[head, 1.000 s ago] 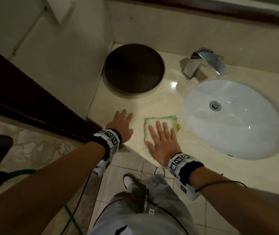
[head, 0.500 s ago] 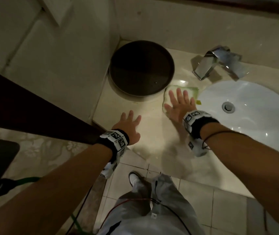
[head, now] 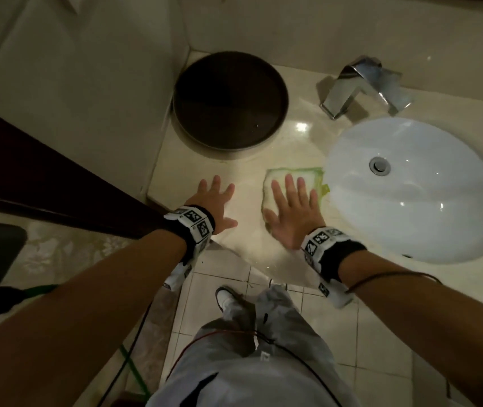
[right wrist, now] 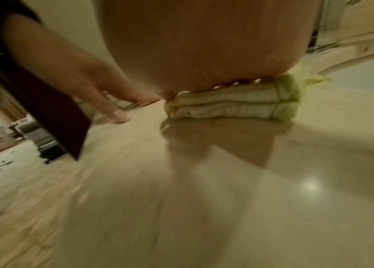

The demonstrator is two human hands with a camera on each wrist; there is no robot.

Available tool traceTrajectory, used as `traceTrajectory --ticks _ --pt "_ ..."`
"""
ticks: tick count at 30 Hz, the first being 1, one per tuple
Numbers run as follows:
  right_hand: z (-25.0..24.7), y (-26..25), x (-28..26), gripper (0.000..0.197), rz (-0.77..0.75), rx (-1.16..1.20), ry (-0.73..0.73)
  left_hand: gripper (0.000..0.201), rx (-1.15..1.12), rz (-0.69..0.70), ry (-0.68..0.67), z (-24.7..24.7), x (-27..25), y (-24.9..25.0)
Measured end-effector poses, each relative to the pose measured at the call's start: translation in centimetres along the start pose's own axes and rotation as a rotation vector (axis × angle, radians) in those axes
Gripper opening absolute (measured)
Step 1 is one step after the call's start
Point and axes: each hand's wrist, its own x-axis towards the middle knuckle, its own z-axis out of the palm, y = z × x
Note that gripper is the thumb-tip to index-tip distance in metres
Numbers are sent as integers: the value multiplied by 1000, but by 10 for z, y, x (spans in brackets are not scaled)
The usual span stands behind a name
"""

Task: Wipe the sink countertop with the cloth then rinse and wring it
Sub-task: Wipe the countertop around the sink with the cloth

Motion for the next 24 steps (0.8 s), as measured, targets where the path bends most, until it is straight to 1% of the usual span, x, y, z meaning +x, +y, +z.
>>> traceTrajectory --ticks 4,8,12,14,17,19,22,24 --pt "22 -3 -28 67 -57 -33 -25 96 25 12 -2 3 -1 0" --pt "22 0 -26 72 -75 -30 -39 99 35 13 6 3 -1 -1" --pt "10 12 -15 66 -96 -38 -76 101 31 12 7 4 0 0" --pt "-3 21 0 65 -59 -31 -49 101 24 8 -2 5 1 0" --pt "-25 33 32 64 45 42 19 101 33 5 -8 5 2 -1" --pt "-31 36 47 65 96 71 41 101 38 4 -12 4 3 -1" --pt "-29 31 52 67 120 75 47 101 36 -11 -16 3 2 0" --pt "-26 30 48 67 100 62 68 102 37 -17 -7 3 2 1"
